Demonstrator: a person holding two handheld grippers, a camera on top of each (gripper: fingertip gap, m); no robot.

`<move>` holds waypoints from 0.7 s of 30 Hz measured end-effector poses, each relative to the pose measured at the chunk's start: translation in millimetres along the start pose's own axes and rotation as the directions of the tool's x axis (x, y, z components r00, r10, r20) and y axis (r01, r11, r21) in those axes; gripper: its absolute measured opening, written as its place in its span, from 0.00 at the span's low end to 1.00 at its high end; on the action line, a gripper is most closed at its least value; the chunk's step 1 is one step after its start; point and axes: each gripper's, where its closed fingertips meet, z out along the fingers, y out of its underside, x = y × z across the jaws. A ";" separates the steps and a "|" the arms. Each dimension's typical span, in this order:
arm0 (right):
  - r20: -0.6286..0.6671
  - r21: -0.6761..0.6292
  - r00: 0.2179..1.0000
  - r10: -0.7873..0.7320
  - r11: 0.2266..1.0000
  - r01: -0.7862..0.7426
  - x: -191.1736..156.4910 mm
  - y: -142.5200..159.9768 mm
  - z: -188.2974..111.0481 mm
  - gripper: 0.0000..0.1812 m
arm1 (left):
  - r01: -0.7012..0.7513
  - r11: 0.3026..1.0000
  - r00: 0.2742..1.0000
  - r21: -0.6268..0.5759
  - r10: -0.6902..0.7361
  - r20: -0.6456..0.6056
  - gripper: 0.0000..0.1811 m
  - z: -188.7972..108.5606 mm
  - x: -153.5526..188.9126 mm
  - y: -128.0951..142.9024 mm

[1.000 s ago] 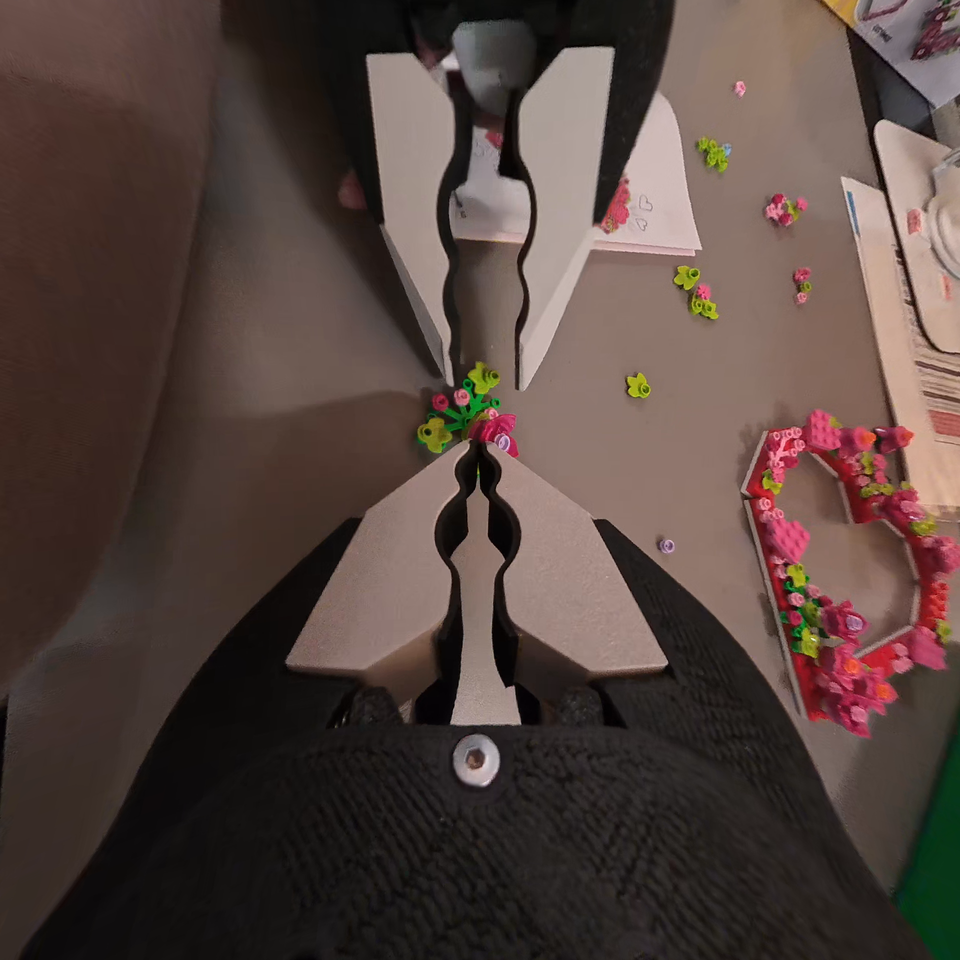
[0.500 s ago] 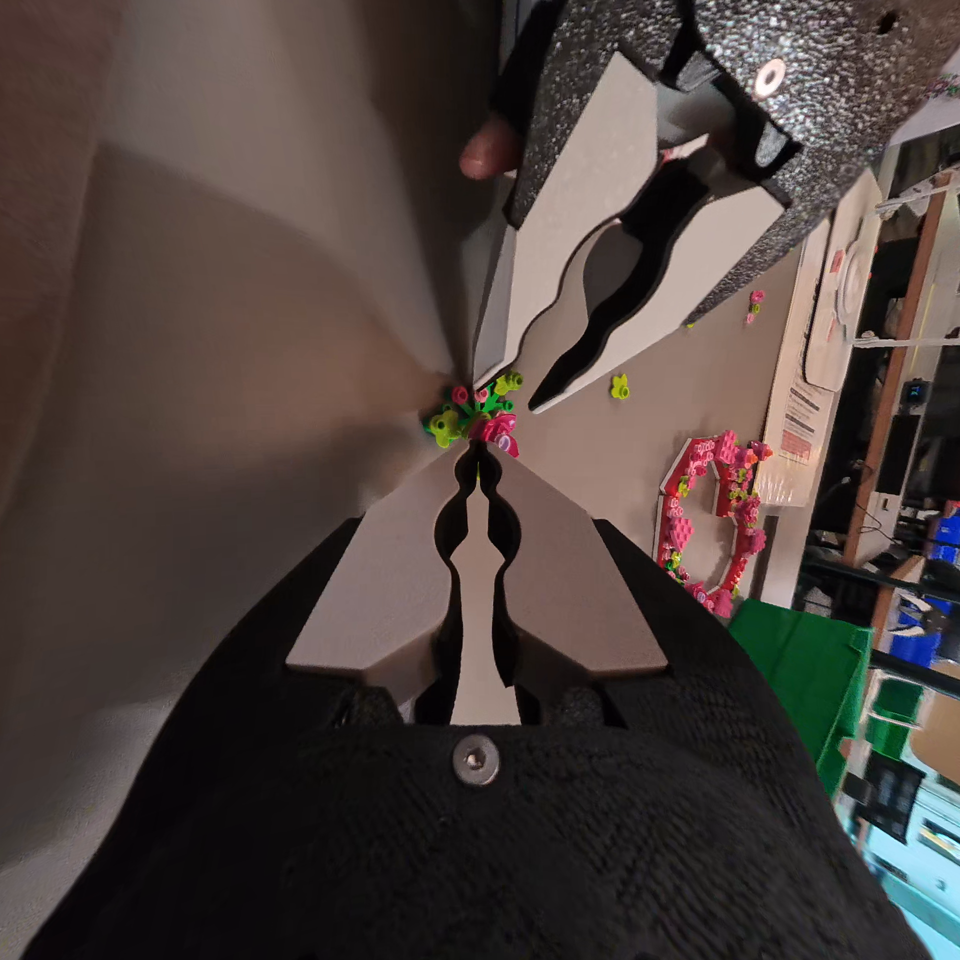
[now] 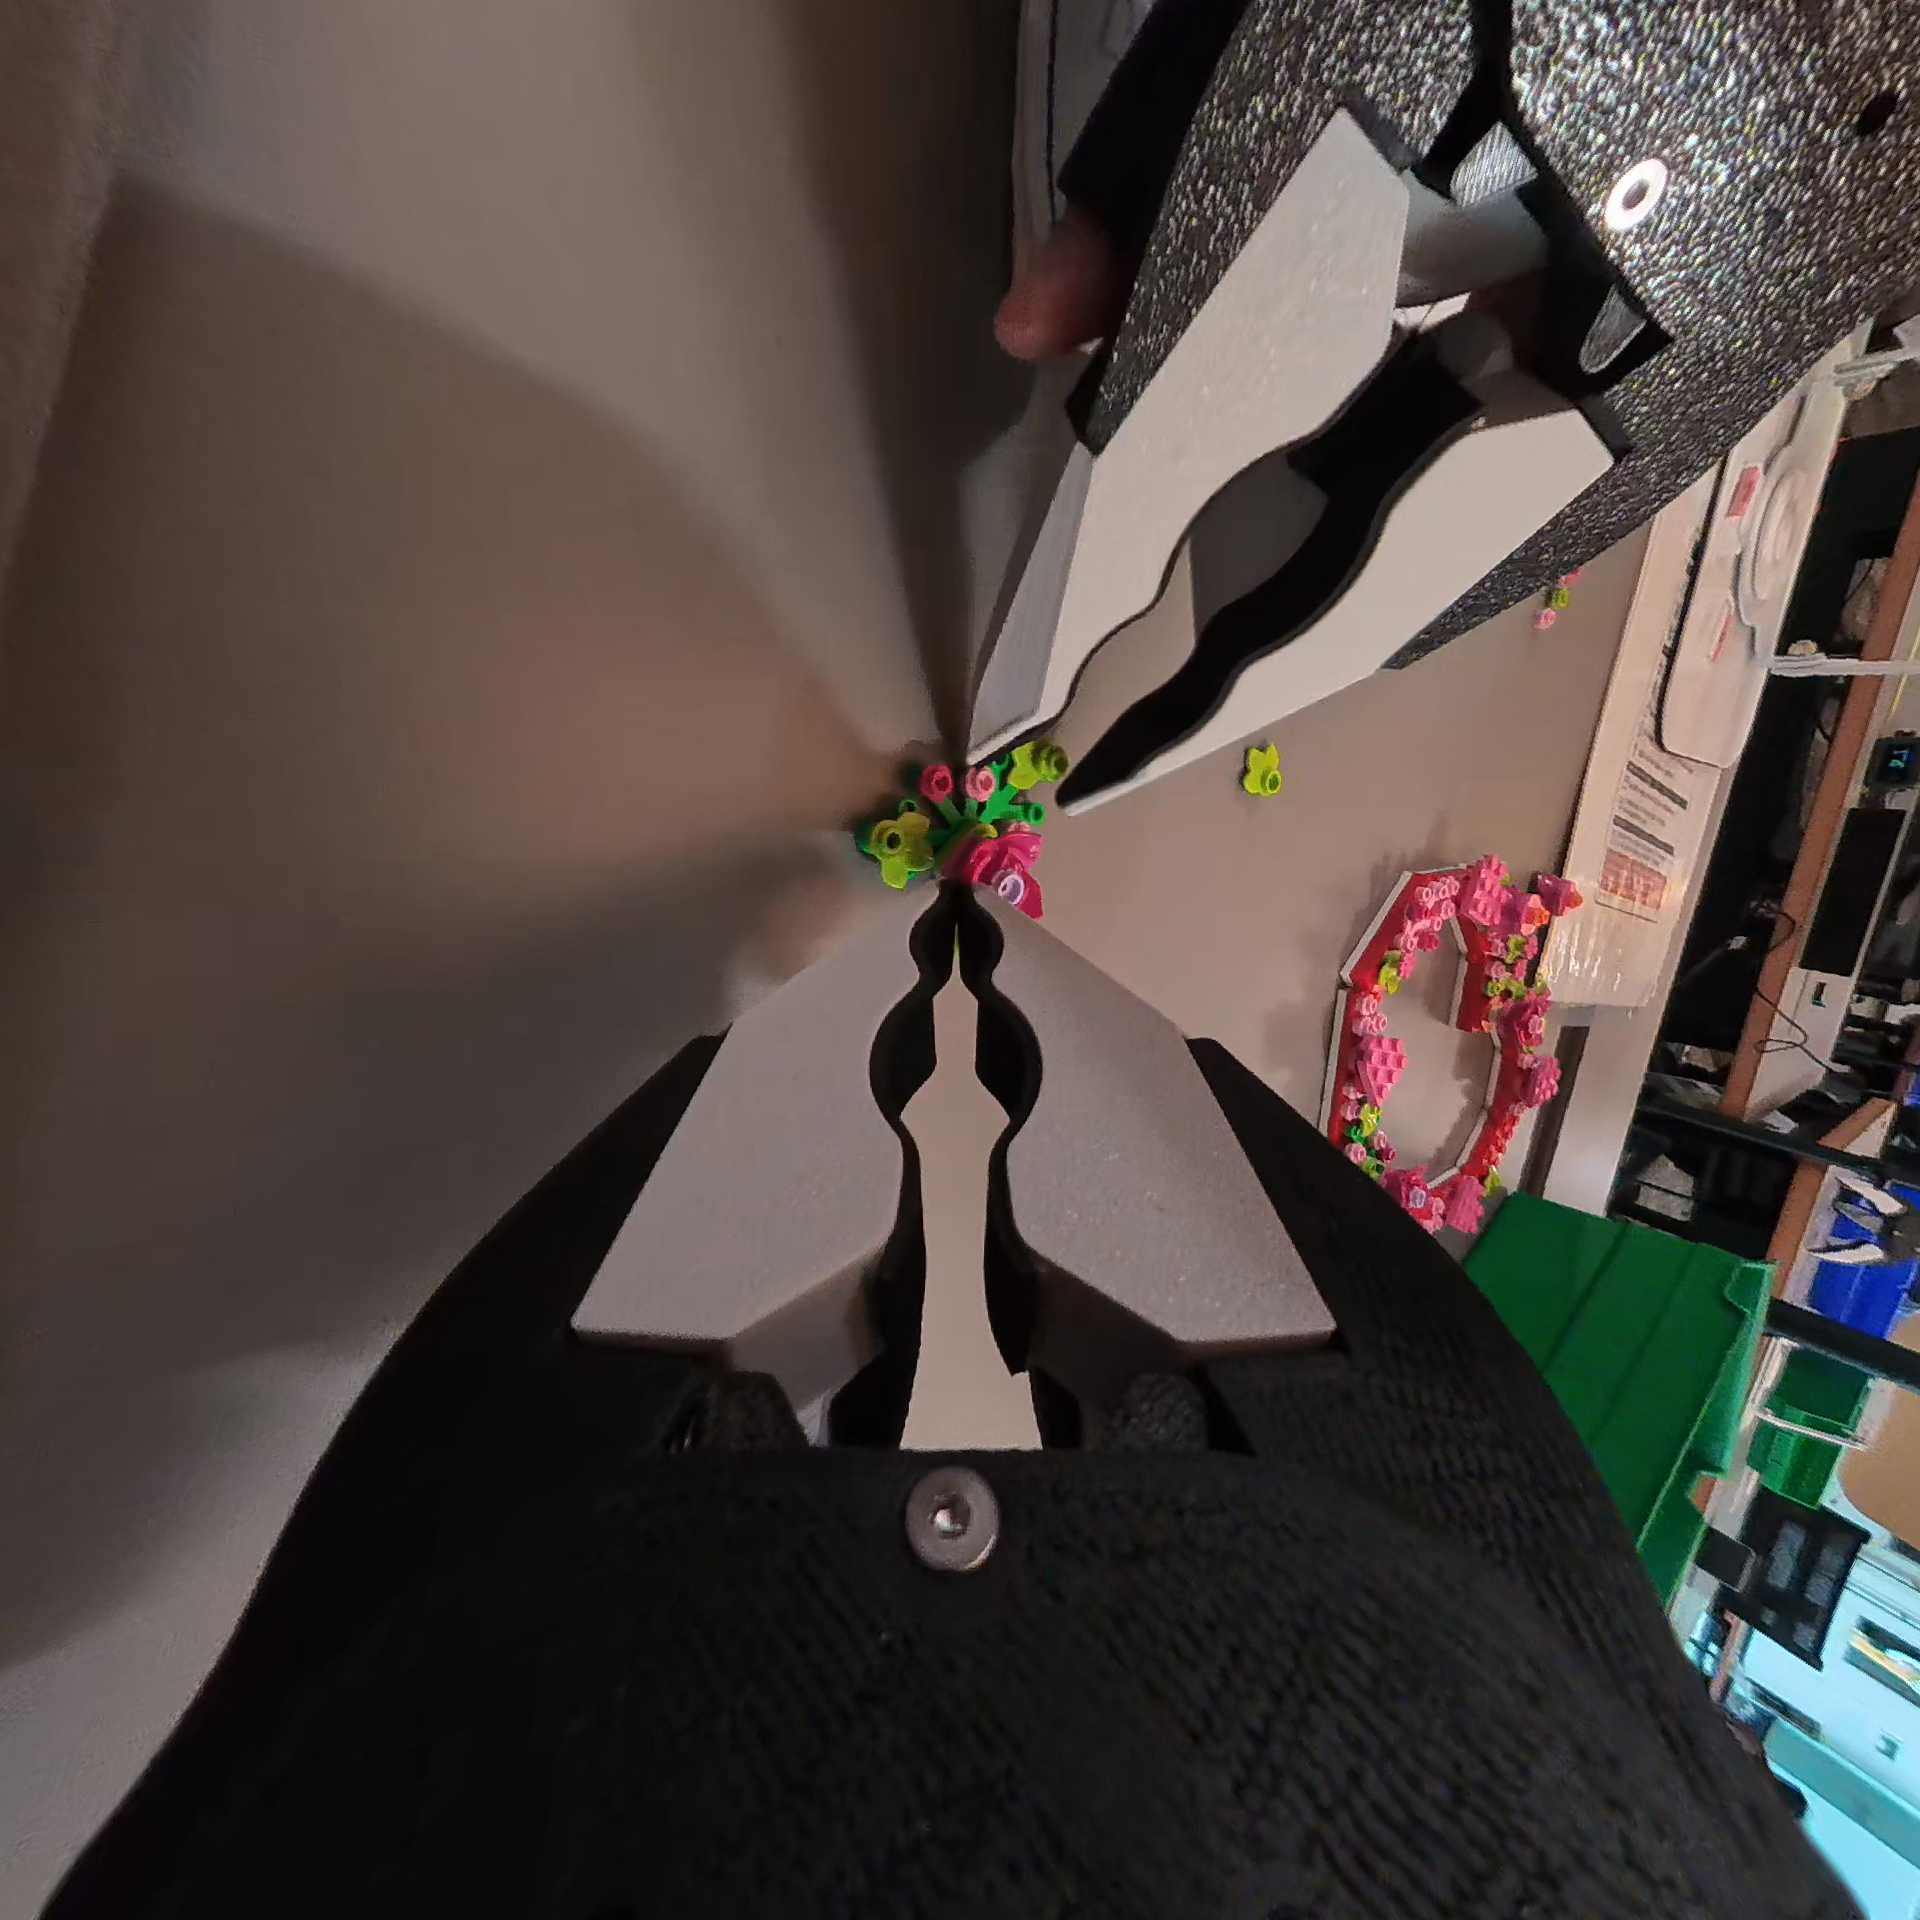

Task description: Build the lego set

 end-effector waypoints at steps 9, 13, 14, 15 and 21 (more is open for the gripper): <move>0.033 -0.020 0.999 -0.007 1.000 0.008 -2.3 0.9 0.8 0.00 | -0.021 1.000 1.000 -0.015 0.021 0.011 0.09 0.8 0.1 2.9; 0.045 -0.025 0.999 0.008 1.000 -0.007 -2.4 2.2 0.7 0.00 | -0.023 0.999 1.000 -0.025 0.023 0.014 0.08 0.9 0.1 2.9; 0.042 -0.027 0.999 0.010 1.000 -0.009 -1.6 2.6 0.7 0.00 | -0.019 0.999 1.000 -0.026 0.019 0.014 0.08 0.8 0.1 3.0; 0.040 -0.028 0.999 0.011 1.000 -0.010 -1.1 3.0 0.7 0.00 | -0.017 1.000 1.000 -0.027 0.017 0.015 0.08 0.9 -0.1 3.1; 0.045 -0.024 0.998 0.035 0.999 -0.034 -3.4 4.0 1.2 0.00 | -0.015 0.999 1.000 -0.033 0.016 0.024 0.08 1.0 -0.9 3.0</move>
